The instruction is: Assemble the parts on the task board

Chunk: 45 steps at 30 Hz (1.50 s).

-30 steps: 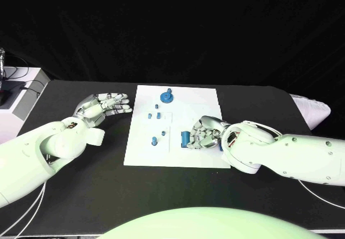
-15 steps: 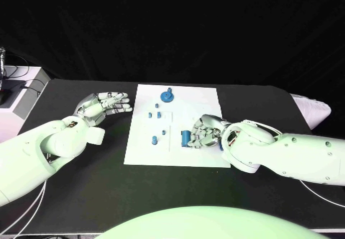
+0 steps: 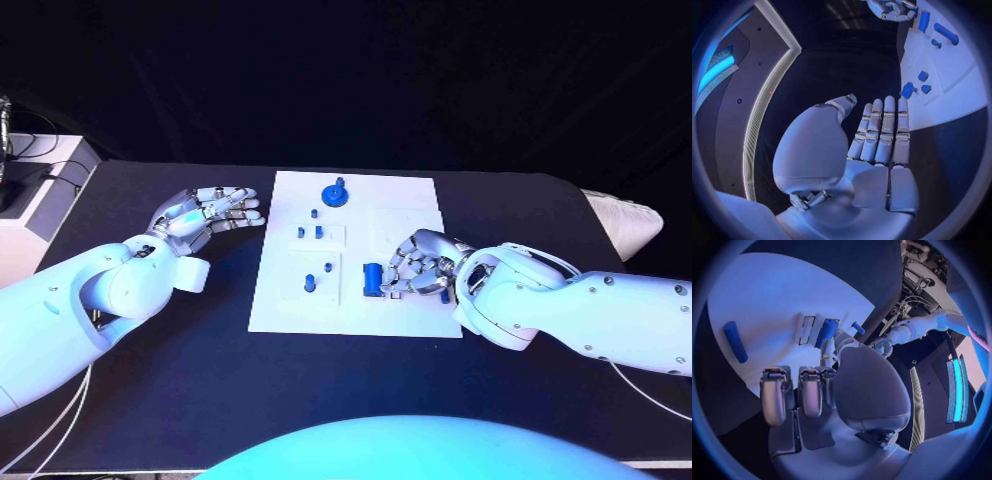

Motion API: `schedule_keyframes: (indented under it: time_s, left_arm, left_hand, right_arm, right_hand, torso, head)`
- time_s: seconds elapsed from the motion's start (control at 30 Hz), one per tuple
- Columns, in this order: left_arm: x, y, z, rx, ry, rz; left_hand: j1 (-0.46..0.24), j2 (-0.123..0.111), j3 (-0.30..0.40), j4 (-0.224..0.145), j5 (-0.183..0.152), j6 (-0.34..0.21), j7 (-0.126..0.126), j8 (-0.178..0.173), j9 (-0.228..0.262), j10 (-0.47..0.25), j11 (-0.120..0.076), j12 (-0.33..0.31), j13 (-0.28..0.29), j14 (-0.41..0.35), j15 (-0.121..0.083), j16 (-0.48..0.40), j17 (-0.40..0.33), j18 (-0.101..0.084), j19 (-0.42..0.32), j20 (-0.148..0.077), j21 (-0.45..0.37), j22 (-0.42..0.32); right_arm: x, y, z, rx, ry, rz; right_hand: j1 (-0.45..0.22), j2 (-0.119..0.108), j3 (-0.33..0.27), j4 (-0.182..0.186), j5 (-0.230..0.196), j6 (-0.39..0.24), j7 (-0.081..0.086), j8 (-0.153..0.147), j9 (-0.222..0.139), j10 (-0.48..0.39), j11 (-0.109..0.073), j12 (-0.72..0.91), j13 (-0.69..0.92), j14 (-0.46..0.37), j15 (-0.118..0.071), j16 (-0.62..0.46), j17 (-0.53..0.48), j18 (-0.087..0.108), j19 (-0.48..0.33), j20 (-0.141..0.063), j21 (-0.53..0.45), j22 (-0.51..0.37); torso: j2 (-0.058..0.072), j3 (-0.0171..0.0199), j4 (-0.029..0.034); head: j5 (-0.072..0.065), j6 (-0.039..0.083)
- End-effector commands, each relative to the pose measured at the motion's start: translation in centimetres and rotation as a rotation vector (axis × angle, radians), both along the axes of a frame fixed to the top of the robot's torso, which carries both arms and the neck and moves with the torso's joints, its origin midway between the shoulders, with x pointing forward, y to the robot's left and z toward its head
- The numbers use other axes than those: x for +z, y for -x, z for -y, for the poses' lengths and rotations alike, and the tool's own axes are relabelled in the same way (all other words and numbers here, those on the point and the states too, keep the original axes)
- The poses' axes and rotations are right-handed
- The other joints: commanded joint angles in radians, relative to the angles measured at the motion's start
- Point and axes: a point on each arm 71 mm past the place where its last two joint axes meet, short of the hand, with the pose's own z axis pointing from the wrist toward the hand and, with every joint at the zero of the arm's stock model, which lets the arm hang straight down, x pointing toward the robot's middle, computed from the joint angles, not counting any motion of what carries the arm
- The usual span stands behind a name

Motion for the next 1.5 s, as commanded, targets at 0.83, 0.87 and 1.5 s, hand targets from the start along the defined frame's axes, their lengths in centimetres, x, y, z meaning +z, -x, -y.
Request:
schedule_keyframes:
  time_s: [0.83,0.87,1.5]
  left_arm:
    - [0.1,0.0,0.8,-0.033,0.028,0.015]
    - [0.2,0.0,0.8,-0.033,0.028,0.015]
    - [0.2,0.1,0.6,-0.031,0.024,0.013]
  left_hand:
    - [0.000,0.005,-0.009,0.010,0.001,0.003,-0.001,0.002,-0.002,-0.001,0.000,-0.003,0.001,0.006,0.002,-0.012,0.005,0.012,0.005,0.002,-0.009,-0.005]
    - [0.000,0.005,-0.009,0.010,0.001,0.003,-0.001,0.002,-0.002,-0.001,0.000,-0.003,0.001,0.006,0.002,-0.012,0.005,0.012,0.005,0.002,-0.009,-0.005]
    - [-0.002,0.004,-0.011,0.012,0.000,0.003,-0.001,0.002,-0.003,-0.001,0.000,-0.003,0.001,0.006,0.002,-0.013,0.006,0.012,0.005,0.002,-0.010,-0.006]
  right_arm:
    - [0.0,-1.0,9.2,-0.123,0.279,-0.315]
    - [0.0,-1.0,9.2,-0.127,0.284,-0.317]
    - [-1.3,-1.3,7.8,-0.140,0.356,-0.292]
  right_hand:
    - [-0.162,0.060,-0.029,0.002,0.091,0.040,0.014,-0.125,-0.065,0.102,0.021,-0.006,0.260,0.098,0.024,-0.003,0.234,-0.004,0.095,0.029,-0.008,0.250]
    - [-0.164,0.056,-0.032,0.002,0.081,0.042,0.013,-0.123,-0.059,0.103,0.020,-0.006,0.261,0.098,0.022,-0.003,0.235,-0.004,0.095,0.028,-0.008,0.250]
    - [-0.196,0.054,-0.070,0.002,0.106,0.043,0.006,-0.111,-0.018,0.103,0.013,-0.004,0.262,0.098,0.017,-0.002,0.237,-0.005,0.095,0.022,-0.005,0.251]
  torso:
    - [-0.011,-0.0023,-0.0115]
    - [-0.011,-0.0026,-0.0111]
    - [-0.011,-0.0035,-0.0109]
  head:
    - [-0.040,0.003]
    - [-0.041,0.003]
    - [-0.039,-0.004]
